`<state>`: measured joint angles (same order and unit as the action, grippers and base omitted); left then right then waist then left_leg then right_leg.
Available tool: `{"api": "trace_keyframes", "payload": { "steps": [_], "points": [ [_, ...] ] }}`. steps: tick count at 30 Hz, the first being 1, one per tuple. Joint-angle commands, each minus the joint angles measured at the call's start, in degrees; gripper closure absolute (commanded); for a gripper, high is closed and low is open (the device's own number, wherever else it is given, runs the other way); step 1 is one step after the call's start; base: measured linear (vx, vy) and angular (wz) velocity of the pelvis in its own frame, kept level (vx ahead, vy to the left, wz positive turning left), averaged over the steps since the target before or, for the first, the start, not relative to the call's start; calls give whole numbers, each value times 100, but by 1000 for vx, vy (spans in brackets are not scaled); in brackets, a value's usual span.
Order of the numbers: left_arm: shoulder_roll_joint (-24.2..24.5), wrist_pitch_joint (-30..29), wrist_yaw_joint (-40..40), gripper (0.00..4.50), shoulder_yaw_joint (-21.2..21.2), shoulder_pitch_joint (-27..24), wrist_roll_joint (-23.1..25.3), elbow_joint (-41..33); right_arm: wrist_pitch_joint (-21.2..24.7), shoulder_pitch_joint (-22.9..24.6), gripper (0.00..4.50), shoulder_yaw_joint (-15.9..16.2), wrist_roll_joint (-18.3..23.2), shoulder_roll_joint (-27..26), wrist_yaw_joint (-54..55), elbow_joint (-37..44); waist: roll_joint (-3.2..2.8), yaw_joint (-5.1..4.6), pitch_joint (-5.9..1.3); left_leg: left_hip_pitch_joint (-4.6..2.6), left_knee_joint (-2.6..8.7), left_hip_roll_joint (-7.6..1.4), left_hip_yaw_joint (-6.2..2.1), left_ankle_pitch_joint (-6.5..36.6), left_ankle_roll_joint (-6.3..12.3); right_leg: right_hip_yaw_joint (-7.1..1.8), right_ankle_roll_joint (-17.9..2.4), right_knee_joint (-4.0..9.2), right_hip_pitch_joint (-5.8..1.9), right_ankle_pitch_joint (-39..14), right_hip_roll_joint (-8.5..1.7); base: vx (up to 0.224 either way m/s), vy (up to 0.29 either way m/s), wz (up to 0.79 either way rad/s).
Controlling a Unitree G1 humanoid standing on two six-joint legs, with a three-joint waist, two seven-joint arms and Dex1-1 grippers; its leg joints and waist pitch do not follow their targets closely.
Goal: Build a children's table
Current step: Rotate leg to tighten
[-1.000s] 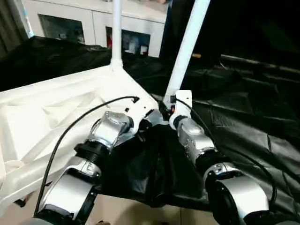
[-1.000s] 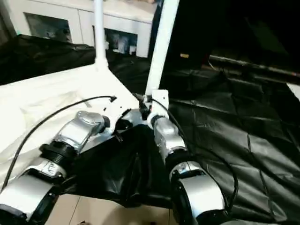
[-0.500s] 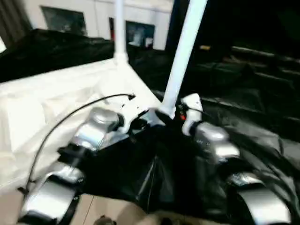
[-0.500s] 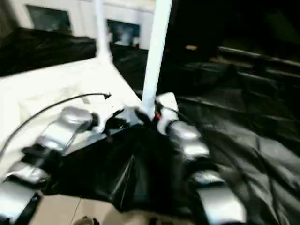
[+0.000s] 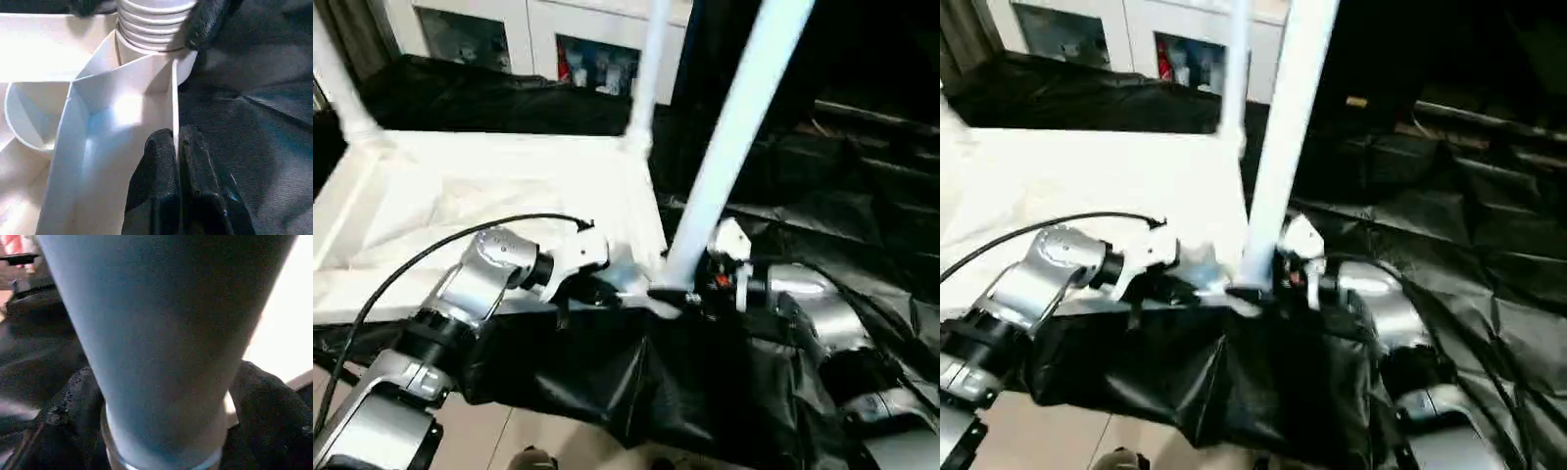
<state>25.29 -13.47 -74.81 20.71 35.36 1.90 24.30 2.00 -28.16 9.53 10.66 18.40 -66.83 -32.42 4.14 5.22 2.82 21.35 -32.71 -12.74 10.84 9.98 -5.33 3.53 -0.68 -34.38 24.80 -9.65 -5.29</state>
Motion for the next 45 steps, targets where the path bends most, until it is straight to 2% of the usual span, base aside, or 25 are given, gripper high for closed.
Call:
{"api": "trace_keyframes", "payload": {
  "steps": [1,5,10,17,20,21,24,27,30,31,32,33,36,37,38,39,40,41,42,43,45],
  "points": [
    [-58,162,-194,450,51,50,-223,-169,104,31,60,27,-7,140,-140,243,-38,-4,-353,-112,361,-64,31,1177,182,-215,-1196,315,-366,-843,-219,0,0,0],
    [-32,244,-257,450,36,101,-226,-79,261,96,60,76,-4,220,-183,434,-20,10,-371,-81,337,-51,35,948,232,-213,-1178,275,-388,-637,-218,0,0,0],
    [-38,262,-276,450,15,134,-219,-38,326,78,112,80,51,139,-142,424,-15,15,-387,-68,308,-39,35,831,264,-207,-1251,238,-398,-455,-210,0,0,0],
    [-31,284,-283,450,10,142,-192,44,473,180,165,159,10,113,-166,522,-19,24,-380,-82,303,-46,32,984,216,-207,-1241,247,-382,-625,-211,0,0,0],
    [-5,253,-275,450,12,128,-172,47,517,240,172,177,-9,113,-134,530,-31,24,-383,-84,302,-47,28,1010,192,-207,-1231,245,-380,-658,-214,0,0,0],
    [0,242,-265,450,12,128,-161,63,536,260,173,161,-1,92,-101,513,-15,21,-388,-87,296,-45,32,992,193,-208,-1234,240,-380,-620,-209,0,0,0],
    [-21,177,-137,450,-15,146,-109,157,539,325,174,50,-1,-47,219,448,-19,21,-388,-75,294,-35,30,968,182,-209,-1214,240,-387,-624,-211,0,0,0],
    [-179,36,207,450,-124,241,-61,382,715,321,175,-120,-31,-281,818,253,-28,6,-364,-83,317,-29,18,1199,58,-206,-1092,298,-371,-1115,-221,0,0,0],
    [-607,-50,1323,450,-340,547,145,1018,822,251,176,-389,-224,-765,2234,-266,-39,-11,-346,-116,332,-27,10,1496,-76,-203,-935,373,-325,-1699,-227,0,0,0],
    [-800,-119,1816,450,-433,673,206,1270,856,209,176,-505,-285,-974,2850,-493,-40,-41,-340,-125,346,-18,-9,1660,-209,-193,-804,407,-302,-2149,-235,0,0,0],
    [-883,-155,2018,450,-474,724,222,1370,866,192,176,-552,-308,-1060,3111,-585,-40,-41,-340,-125,346,-18,-9,1660,-209,-193,-804,407,-302,-2149,-235,-51,1,-3],
    [-950,-193,2181,450,-511,762,229,1445,856,171,176,-589,-335,-1124,3337,-668,-36,-33,-345,-129,353,-18,-33,1755,-257,-179,-653,449,-314,-2439,-253,-51,1,-3],
    [-1334,-388,3064,450,-674,944,263,1841,855,-5,176,-833,-380,-1499,4466,-1146,-41,-57,-288,-177,353,5,-29,2068,-229,-162,-535,540,-233,-2894,-236,0,0,0],
    [-1449,-377,3314,450,-673,974,306,1950,825,-100,176,-930,-345,-1640,4814,-1317,-26,-81,-283,-187,354,19,-60,2239,-240,-128,-410,585,-245,-3301,-251,0,0,0],
    [-1521,-354,3469,450,-666,995,335,2031,801,-163,176,-995,-325,-1733,5045,-1422,-49,-76,-297,-190,349,23,-84,2279,-260,-116,-349,586,-252,-3401,-262,0,0,0],
    [-1619,-318,3595,450,-619,996,383,2099,748,-271,176,-1040,-296,-1855,5251,-1559,-113,-89,-310,-205,374,11,-100,2344,-251,-116,-307,623,-239,-3263,-254,0,0,0],
    [-1697,-275,3692,450,-593,1016,421,2191,706,-353,176,-1088,-298,-1951,5407,-1665,-82,-107,-315,-180,390,22,-112,2332,-219,-93,-320,607,-278,-3118,-229,0,0,0],
    [-1783,-190,3740,450,-573,1033,454,2275,602,-434,176,-1103,-350,-2043,5484,-1740,-86,-95,-324,-192,397,23,-111,2317,-203,-94,-334,609,-283,-3049,-230,0,0,0],
    [-1849,-155,3738,450,-556,1038,466,2311,513,-493,120,-1091,-377,-2112,5439,-1770,-95,-99,-327,-204,400,25,-104,2331,-170,-105,-369,623,-269,-2973,-231,0,0,0],
    [-1876,-95,3682,450,-522,1040,472,2321,414,-528,106,-1057,-373,-2148,5285,-1765,-95,-99,-330,-173,415,22,-115,2311,-147,-111,-403,606,-294,-2861,-232,0,0,0],
    [-1882,-5,3534,450,-469,1030,457,2319,292,-572,98,-1030,-328,-2162,5047,-1748,-81,-95,-333,-158,423,21,-110,2271,-108,-122,-444,586,-305,-2702,-226,0,0,0]
  ]
}}
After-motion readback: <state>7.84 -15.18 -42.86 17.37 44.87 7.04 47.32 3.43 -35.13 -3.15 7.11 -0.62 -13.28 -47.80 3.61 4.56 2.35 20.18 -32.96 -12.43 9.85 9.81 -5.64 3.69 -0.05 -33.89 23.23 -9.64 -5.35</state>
